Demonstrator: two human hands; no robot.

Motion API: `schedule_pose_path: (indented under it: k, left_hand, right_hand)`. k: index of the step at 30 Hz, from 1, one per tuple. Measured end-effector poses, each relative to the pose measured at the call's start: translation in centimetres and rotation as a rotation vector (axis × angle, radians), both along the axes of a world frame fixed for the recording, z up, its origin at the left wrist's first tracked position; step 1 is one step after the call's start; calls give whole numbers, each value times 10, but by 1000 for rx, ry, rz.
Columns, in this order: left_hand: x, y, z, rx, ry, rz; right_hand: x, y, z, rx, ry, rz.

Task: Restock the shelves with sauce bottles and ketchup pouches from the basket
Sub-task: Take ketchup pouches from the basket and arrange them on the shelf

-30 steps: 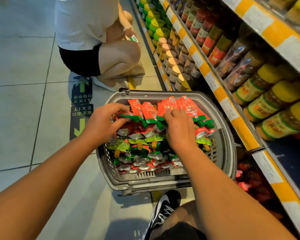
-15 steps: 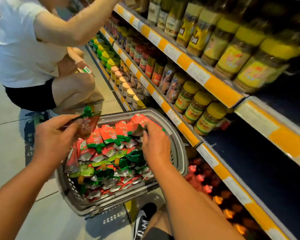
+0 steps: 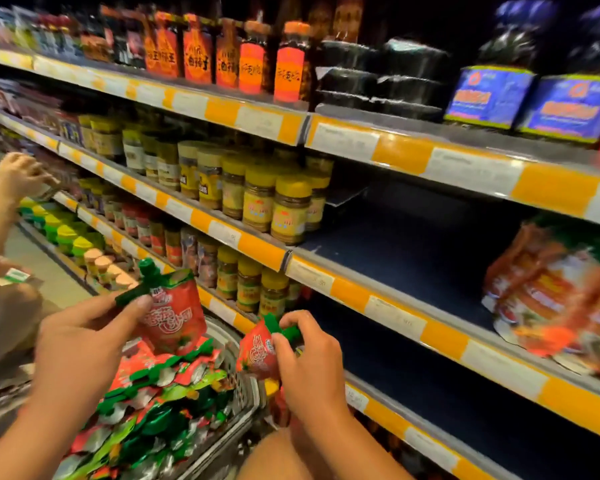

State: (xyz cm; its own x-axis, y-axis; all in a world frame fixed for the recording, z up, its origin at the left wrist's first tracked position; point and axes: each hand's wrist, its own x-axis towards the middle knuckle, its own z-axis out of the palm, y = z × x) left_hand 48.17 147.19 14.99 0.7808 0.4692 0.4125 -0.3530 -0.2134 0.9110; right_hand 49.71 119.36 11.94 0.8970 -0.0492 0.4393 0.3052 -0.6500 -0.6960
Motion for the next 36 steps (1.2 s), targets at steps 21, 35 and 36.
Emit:
schedule_pose_path:
  k: [21, 35, 36]
  left_hand:
    - [150, -238, 98, -108, 135, -586]
    - [177, -269, 94, 156, 240, -454]
    - [177, -267, 93, 175, 238, -461]
  right_hand:
    - [23, -192, 161, 455, -223, -289]
    - [72, -181, 140, 477, -82, -256]
    - [72, -181, 137, 442, -69, -254]
